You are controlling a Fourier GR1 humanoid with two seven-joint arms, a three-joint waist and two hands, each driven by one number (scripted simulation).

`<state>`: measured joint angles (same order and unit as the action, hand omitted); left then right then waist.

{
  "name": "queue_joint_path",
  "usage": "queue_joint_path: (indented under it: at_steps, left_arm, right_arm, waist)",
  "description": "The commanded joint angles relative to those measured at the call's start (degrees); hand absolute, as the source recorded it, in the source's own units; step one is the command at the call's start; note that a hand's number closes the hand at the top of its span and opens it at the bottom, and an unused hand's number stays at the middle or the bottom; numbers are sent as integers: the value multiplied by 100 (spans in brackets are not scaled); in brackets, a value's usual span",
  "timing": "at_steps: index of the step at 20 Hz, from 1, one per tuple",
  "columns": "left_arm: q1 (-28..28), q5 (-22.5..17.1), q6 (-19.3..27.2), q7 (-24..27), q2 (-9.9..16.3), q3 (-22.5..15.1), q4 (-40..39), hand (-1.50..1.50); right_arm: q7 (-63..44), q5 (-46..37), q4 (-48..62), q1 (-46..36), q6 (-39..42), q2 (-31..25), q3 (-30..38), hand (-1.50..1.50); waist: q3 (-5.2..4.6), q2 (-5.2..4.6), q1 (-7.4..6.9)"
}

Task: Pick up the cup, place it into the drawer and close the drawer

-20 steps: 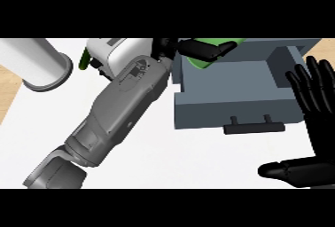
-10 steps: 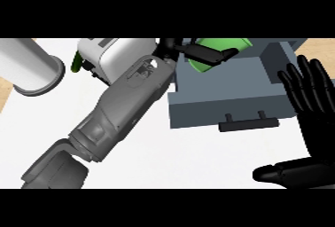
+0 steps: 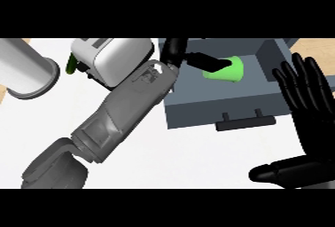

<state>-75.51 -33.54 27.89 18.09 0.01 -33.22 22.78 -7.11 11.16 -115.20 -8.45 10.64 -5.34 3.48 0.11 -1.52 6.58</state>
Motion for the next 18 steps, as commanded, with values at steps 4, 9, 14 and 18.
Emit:
queue_joint_path:
  at_steps: [4,9,14,18]
  left_arm:
    - [-107,-592,-73,170,-1,50,252,-150]
    - [224,-962,-322,1047,-1,251,583,-150]
    - [57,-1195,-603,853,-1,640,761,-150]
    - [557,-1089,-172,691,126,680,1434,-150]
  right_arm:
    - [136,92,188,-152,-6,142,-51,-150]
    - [-232,614,53,-91,117,24,128,-150]
    - [-251,915,-129,90,416,-322,453,-150]
    - [-344,1009,-569,455,680,-569,534,150]
  waist:
    - [-2,-6,-44]
    - [-8,57,-228]
    - [-10,128,-491]
    - [-13,203,-679]
